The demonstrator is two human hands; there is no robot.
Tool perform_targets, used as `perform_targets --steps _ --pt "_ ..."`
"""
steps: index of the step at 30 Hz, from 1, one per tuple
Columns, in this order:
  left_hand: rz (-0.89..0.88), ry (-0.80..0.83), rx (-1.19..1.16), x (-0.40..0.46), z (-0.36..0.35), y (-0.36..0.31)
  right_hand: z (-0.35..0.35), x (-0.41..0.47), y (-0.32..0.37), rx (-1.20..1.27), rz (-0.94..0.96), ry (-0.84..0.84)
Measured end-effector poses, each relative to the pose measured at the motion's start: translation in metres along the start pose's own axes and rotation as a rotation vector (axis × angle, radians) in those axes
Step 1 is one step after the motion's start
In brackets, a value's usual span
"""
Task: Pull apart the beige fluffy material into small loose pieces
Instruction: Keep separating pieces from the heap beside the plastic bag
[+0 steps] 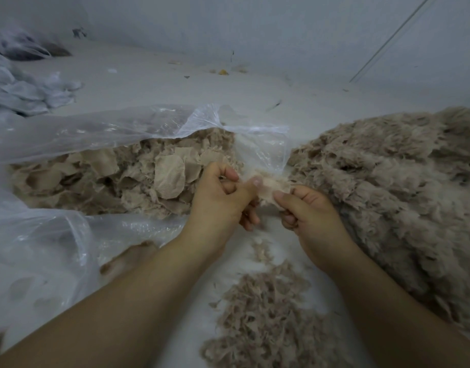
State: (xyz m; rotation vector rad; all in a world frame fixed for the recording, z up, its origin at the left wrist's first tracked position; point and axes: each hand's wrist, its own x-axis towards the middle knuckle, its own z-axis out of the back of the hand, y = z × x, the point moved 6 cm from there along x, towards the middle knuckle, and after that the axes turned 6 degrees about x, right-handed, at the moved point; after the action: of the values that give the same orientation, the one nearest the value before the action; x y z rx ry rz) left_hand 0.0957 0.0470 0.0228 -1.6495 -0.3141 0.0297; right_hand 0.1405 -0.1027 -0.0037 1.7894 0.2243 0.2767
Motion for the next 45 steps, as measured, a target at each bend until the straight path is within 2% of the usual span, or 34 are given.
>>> perform_targets --steps 2,6,9,12,17,19,21,22,24,29,33,36,38,40,42,45 --pt "0.017 0.042 0.042 -0.002 -0.004 0.004 -0.002 -0.001 0.002 0.01 0.017 0.027" --pt "0.03 0.144 0.125 -0.004 -0.012 0.006 -0.018 -0.009 0.009 0.122 0.055 0.226" --pt "0.004 0.09 0.137 -0.003 -0.009 0.001 -0.009 -0.009 0.008 0.056 0.059 0.047" --pt "-0.086 0.04 0.19 -0.003 -0.004 -0.007 -0.006 -0.008 0.007 0.002 0.057 0.003" --pt "-0.228 0.214 0.45 -0.01 -0.018 -0.015 -0.006 -0.007 0.006 0.018 0.059 0.021" --pt "-0.218 0.146 0.48 -0.009 -0.014 -0.014 -0.004 -0.006 0.005 -0.006 0.064 -0.004" --pt "-0.243 -0.06 0.533 -0.002 0.003 -0.018 0.0 -0.003 0.002 -0.029 0.061 -0.04" --pt "-0.28 -0.16 0.605 0.002 0.011 -0.023 0.001 -0.002 0.001 -0.034 0.057 -0.049" --pt "-0.33 -0.212 0.775 0.008 0.02 -0.03 0.002 -0.002 0.0 -0.038 0.053 -0.052" --pt "-0.141 -0.022 1.068 0.016 0.024 -0.013 0.003 -0.002 -0.001 -0.05 0.057 -0.059" --pt "-0.236 -0.064 1.419 0.009 0.016 -0.021 0.007 -0.004 0.001 -0.001 0.065 -0.115" --pt "-0.196 -0.025 1.588 0.007 0.01 -0.02 0.008 -0.008 0.002 0.042 0.068 -0.143" --pt "-0.231 -0.04 1.554 0.005 0.006 -0.024 0.009 -0.01 0.003 0.062 0.077 -0.151" --pt "-0.345 -0.069 1.419 -0.001 -0.002 -0.035 0.01 -0.012 0.004 0.087 0.082 -0.161" --pt "-0.415 -0.002 1.303 -0.007 -0.019 -0.038 0.01 -0.013 0.006 0.134 0.07 -0.177" --pt "-0.419 0.175 1.224 -0.011 -0.047 -0.026 0.01 -0.016 0.009 0.2 0.062 -0.187"
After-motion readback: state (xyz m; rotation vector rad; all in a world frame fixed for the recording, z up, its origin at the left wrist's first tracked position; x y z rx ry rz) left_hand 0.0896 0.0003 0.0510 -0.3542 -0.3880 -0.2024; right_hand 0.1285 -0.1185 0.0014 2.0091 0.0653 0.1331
